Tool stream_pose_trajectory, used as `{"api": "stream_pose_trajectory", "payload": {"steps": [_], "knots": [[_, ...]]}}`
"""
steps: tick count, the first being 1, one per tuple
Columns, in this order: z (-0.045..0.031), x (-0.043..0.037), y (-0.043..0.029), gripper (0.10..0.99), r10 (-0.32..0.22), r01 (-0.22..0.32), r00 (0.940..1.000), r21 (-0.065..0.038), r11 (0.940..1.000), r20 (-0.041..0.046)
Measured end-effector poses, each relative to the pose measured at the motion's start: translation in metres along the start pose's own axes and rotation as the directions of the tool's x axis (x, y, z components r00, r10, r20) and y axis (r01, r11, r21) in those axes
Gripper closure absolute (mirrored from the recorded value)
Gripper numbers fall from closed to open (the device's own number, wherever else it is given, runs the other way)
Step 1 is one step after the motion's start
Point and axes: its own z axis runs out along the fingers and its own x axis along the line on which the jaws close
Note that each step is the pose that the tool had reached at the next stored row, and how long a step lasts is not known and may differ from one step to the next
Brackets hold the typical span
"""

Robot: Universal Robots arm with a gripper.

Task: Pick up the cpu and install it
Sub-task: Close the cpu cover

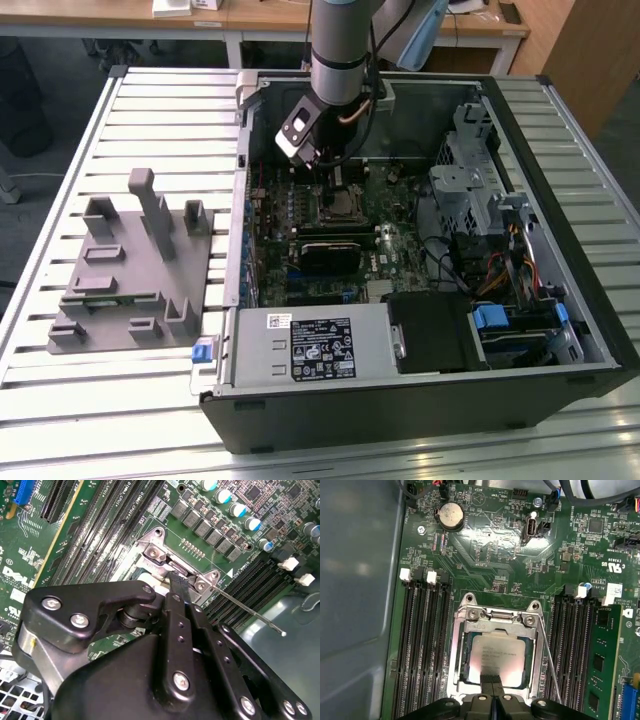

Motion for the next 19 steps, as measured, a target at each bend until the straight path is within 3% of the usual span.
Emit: {"api": "stream_pose_trajectory", "payload": {"steps": [14, 19], "knots": [[0.0005, -0.0005, 0.0061, 0.98, 0.0, 0.0, 1.0, 0.0, 1.0, 0.0002], [-0.0086, -0.0005, 0.0061, 0.98, 0.0, 0.0, 1.0, 0.0, 1.0, 0.0009]]}}
